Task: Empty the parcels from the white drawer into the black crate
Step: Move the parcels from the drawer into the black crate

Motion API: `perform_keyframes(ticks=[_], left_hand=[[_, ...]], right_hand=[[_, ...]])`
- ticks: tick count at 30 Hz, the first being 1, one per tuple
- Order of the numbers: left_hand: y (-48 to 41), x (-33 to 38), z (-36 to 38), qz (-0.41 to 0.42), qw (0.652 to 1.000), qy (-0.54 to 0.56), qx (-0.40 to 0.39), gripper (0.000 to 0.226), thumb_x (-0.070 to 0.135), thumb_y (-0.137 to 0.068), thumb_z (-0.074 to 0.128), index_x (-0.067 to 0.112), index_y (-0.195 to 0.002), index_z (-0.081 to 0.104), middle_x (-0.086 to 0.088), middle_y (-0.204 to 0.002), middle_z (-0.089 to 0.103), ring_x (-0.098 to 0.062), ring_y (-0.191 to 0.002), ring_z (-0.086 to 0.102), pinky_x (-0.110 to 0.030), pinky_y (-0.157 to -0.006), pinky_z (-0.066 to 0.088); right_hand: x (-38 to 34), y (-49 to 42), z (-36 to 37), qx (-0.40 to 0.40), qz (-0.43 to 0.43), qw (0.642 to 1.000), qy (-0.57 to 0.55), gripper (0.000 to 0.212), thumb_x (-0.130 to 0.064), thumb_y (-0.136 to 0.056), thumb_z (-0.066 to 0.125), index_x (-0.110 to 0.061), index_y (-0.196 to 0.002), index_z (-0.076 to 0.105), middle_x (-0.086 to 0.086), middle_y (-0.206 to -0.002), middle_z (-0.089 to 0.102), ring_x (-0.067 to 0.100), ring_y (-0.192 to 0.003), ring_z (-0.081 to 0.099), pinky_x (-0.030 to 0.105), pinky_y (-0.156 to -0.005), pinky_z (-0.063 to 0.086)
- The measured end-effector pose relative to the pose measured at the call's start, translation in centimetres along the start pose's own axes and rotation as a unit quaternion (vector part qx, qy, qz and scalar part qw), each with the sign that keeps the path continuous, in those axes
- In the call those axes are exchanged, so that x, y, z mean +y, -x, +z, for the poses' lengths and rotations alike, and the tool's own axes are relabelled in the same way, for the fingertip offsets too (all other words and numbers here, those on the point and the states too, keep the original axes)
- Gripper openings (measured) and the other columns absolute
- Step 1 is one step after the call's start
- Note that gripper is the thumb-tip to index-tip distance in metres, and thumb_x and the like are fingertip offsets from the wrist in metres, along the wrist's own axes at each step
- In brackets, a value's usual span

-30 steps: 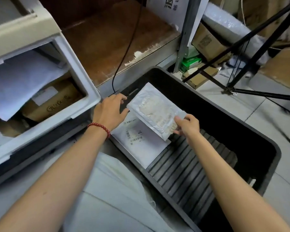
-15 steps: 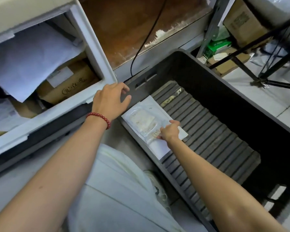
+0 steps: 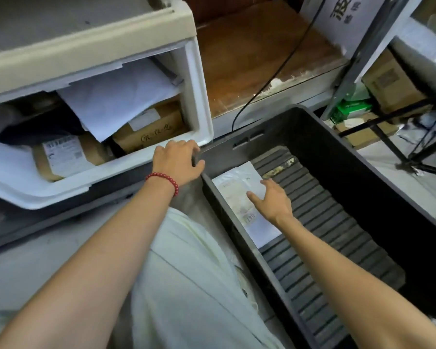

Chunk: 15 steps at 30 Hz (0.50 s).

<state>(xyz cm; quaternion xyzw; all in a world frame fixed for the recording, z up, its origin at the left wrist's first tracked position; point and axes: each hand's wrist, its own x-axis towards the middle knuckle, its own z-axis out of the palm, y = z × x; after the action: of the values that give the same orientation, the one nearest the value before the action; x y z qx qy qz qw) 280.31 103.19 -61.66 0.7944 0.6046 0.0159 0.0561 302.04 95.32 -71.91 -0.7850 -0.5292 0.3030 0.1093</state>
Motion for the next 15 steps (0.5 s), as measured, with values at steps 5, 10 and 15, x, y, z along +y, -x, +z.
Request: perform_keyframes(ticks=[5, 10, 15], left_hand=[[2.8, -3.7, -3.7, -0.019, 0.998, -0.044, 0.034, 0.038, 0.046, -0.088, 0.053, 0.025, -0.120, 0.057, 0.001, -0.117, 0.064, -0.025, -0.111, 0.054, -0.039, -0.089, 0.041], [7.6, -9.1, -6.7, -0.103, 0.992, -0.044, 0.049, 0.040, 0.043, -0.088, 0.055, 0.022, -0.123, 0.057, -0.006, -0.121, 0.062, -0.029, -0.114, 0.053, -0.041, -0.090, 0.041], [11.7, -13.2, -8.8, -0.149, 0.985, -0.042, 0.075, 0.042, 0.044, -0.089, 0.053, 0.022, -0.124, 0.054, -0.004, -0.121, 0.062, -0.029, -0.113, 0.054, -0.039, -0.086, 0.042]], right_hand=[[-5.9, 1.7, -4.2, 0.033, -0.168, 0.985, 0.015, 0.056, -0.052, -0.093, 0.052, -0.020, -0.139, 0.048, 0.002, -0.150, 0.042, 0.023, -0.137, 0.040, 0.044, -0.112, 0.035], [-14.0, 4.3, -6.8, -0.014, -0.233, 0.970, -0.071, 0.051, -0.047, -0.094, 0.054, -0.017, -0.136, 0.051, 0.006, -0.137, 0.056, 0.023, -0.122, 0.053, 0.035, -0.098, 0.044], [-21.4, 7.3, -7.4, -0.053, -0.342, 0.938, -0.027, 0.049, -0.042, -0.096, 0.053, -0.014, -0.137, 0.050, 0.003, -0.138, 0.055, 0.021, -0.125, 0.051, 0.022, -0.091, 0.035]])
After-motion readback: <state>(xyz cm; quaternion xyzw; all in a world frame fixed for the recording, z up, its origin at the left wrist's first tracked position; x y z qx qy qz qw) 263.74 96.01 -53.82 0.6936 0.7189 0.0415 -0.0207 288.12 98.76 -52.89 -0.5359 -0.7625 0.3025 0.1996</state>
